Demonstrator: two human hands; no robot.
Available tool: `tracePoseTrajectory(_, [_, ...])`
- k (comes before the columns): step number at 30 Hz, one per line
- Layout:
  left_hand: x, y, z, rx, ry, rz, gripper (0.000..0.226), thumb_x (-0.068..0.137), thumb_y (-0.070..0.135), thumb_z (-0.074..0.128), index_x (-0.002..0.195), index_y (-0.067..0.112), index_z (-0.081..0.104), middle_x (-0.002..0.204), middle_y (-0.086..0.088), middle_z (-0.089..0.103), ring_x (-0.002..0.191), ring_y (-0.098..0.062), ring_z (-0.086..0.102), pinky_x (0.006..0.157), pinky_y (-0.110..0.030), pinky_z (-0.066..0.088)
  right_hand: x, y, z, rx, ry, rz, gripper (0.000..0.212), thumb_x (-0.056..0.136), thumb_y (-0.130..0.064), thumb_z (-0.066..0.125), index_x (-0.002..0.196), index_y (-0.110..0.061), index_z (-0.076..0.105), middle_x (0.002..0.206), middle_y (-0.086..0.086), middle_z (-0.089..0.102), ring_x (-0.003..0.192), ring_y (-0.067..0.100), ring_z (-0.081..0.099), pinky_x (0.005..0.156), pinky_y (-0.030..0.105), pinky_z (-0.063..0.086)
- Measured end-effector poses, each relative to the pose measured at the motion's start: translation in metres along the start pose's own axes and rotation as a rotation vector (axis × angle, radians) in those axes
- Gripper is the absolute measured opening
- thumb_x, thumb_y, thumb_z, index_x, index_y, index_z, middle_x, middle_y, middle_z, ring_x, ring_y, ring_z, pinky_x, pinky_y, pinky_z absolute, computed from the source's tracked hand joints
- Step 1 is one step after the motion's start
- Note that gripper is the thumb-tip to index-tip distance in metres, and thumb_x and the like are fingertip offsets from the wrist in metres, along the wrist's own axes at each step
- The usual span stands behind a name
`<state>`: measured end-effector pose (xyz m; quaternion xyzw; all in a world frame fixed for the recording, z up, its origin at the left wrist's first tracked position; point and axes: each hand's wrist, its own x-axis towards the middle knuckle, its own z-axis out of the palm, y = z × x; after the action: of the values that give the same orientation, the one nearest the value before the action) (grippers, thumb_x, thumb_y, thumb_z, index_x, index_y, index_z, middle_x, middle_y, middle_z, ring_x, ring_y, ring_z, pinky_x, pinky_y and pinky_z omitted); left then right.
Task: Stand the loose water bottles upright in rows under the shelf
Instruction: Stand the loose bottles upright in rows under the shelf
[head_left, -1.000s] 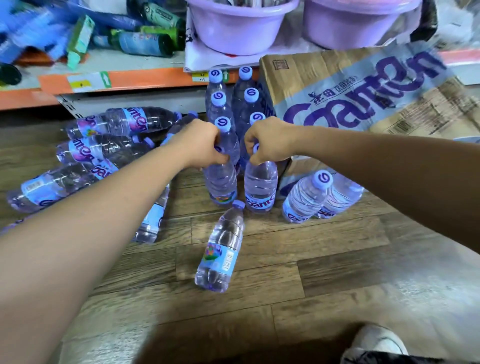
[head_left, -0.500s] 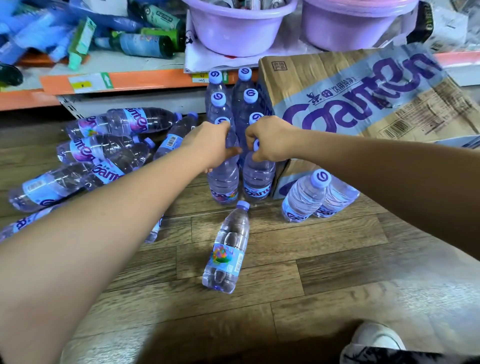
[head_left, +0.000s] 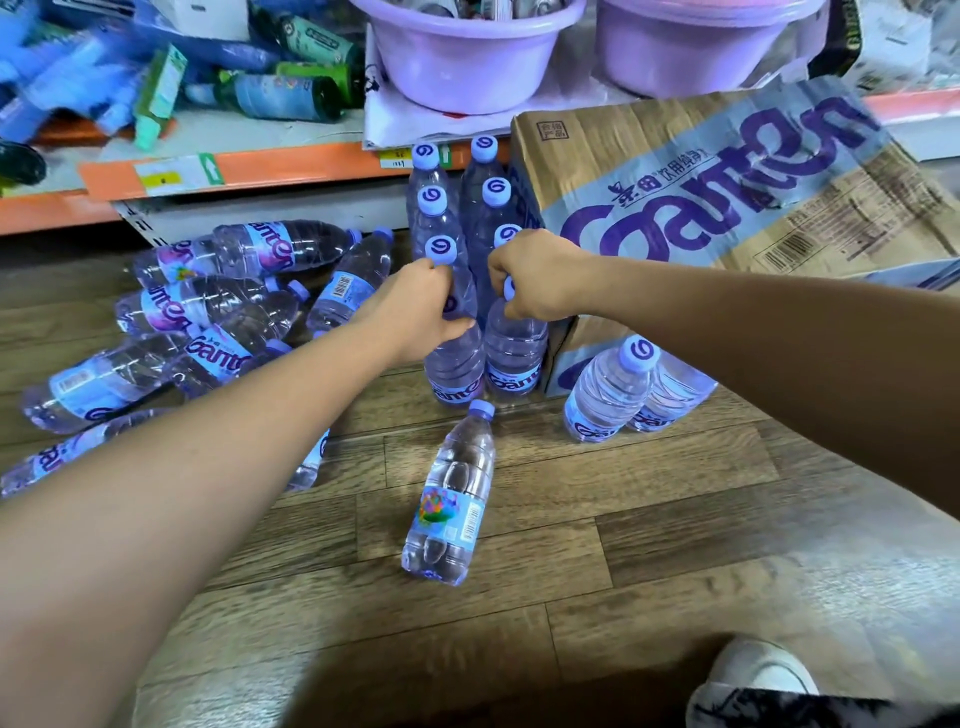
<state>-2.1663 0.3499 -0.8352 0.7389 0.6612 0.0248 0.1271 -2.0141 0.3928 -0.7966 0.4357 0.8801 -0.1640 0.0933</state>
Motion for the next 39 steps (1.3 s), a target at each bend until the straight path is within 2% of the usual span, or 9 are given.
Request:
tracePoseTrajectory(5, [-0.006, 0.006, -0.001, -0.05, 0.035, -0.047, 0.039, 0.087, 0.034, 0.061, 0.1, -0.001, 0.052, 0.109, -0.019, 0.053, 0.102, -0.034, 0.053, 0.084, -0.04, 0.043, 0.002, -0.001, 0.001, -0.064, -0.018, -0.003, 0.026, 0.085, -0.013, 0.061, 0.106, 0.002, 0.059, 0.095, 0.014, 0.054, 0.105, 0.033, 0.055, 0.066, 0.03, 0.036])
tracePoseTrajectory(8, [-0.006, 0.005, -0.002, -0.054, 0.021, -0.046, 0.043, 0.085, 0.037, 0.063, 0.104, -0.001, 0.052, 0.109, -0.018, 0.054, 0.104, -0.033, 0.052, 0.083, -0.037, 0.042, -0.001, -0.003, 0.003, -0.094, -0.033, -0.005, 0.03, 0.088, -0.013, 0.059, 0.114, -0.001, 0.055, 0.097, 0.009, 0.044, 0.099, 0.03, 0.049, 0.07, 0.031, 0.038])
tracePoseTrajectory(15, [-0.004, 0.003, -0.011, -0.089, -0.066, -0.03, 0.038, 0.079, 0.039, 0.07, 0.071, 0.012, 0.044, 0.061, 0.003, 0.047, 0.077, -0.027, 0.061, 0.076, -0.038, 0.052, -0.001, -0.003, 0.005, -0.065, -0.016, -0.007, 0.024, 0.086, -0.01, 0.056, 0.109, -0.006, 0.056, 0.097, 0.006, 0.043, 0.104, 0.03, 0.052, 0.075, 0.036, 0.044])
tracePoseTrajectory(18, [-0.005, 0.005, -0.01, -0.083, -0.058, -0.045, 0.038, 0.08, 0.04, 0.068, 0.076, 0.01, 0.046, 0.067, -0.002, 0.051, 0.076, -0.028, 0.061, 0.075, -0.038, 0.053, -0.002, -0.003, 0.006, -0.062, -0.011, 0.008, 0.024, 0.086, -0.01, 0.055, 0.11, -0.006, 0.056, 0.097, 0.006, 0.041, 0.093, 0.029, 0.05, 0.072, 0.034, 0.042])
tracePoseTrajectory(23, [-0.004, 0.001, -0.002, -0.112, 0.013, -0.115, 0.04, 0.084, 0.043, 0.063, 0.085, 0.008, 0.043, 0.099, -0.019, 0.06, 0.08, -0.036, 0.065, 0.072, -0.042, 0.055, -0.003, -0.007, 0.007, -0.078, -0.007, 0.015, 0.026, 0.089, -0.011, 0.052, 0.114, -0.005, 0.053, 0.105, 0.012, 0.045, 0.084, 0.024, 0.041, 0.069, 0.033, 0.039])
tracePoseTrajectory(25, [-0.001, 0.003, -0.003, -0.081, 0.014, -0.142, 0.039, 0.085, 0.043, 0.062, 0.089, 0.007, 0.046, 0.1, -0.019, 0.059, 0.079, -0.034, 0.063, 0.069, -0.04, 0.053, -0.001, -0.01, 0.009, -0.074, -0.014, 0.025, 0.027, 0.09, -0.012, 0.052, 0.116, -0.006, 0.051, 0.114, 0.015, 0.045, 0.081, 0.024, 0.041, 0.068, 0.032, 0.038])
tracePoseTrajectory(28, [-0.001, 0.005, -0.002, -0.033, 0.014, -0.155, 0.041, 0.086, 0.042, 0.06, 0.097, 0.003, 0.051, 0.093, -0.016, 0.056, 0.087, -0.035, 0.06, 0.065, -0.036, 0.042, 0.001, -0.009, 0.007, -0.064, -0.009, 0.026, 0.025, 0.089, -0.01, 0.052, 0.114, -0.005, 0.053, 0.102, 0.01, 0.043, 0.086, 0.022, 0.041, 0.07, 0.031, 0.038])
tracePoseTrajectory(33, [-0.005, 0.005, 0.006, -0.05, 0.095, -0.192, 0.046, 0.09, 0.042, 0.055, 0.107, -0.001, 0.049, 0.108, -0.023, 0.057, 0.097, -0.039, 0.056, 0.067, -0.035, 0.036, 0.002, -0.001, 0.012, -0.009, 0.014, 0.022, 0.012, 0.084, -0.016, 0.059, 0.092, -0.015, 0.051, 0.1, 0.007, 0.042, 0.09, 0.031, 0.053, 0.067, 0.032, 0.038])
tracePoseTrajectory(39, [-0.004, 0.006, 0.001, -0.256, -0.023, -0.233, 0.056, 0.084, 0.053, 0.057, 0.104, 0.001, 0.049, 0.091, -0.02, 0.066, 0.076, -0.033, 0.067, 0.073, -0.043, 0.056, 0.003, -0.01, -0.001, -0.201, -0.072, 0.009, 0.034, 0.086, -0.021, 0.063, 0.113, -0.004, 0.053, 0.108, 0.015, 0.059, 0.1, 0.033, 0.056, 0.068, 0.036, 0.041])
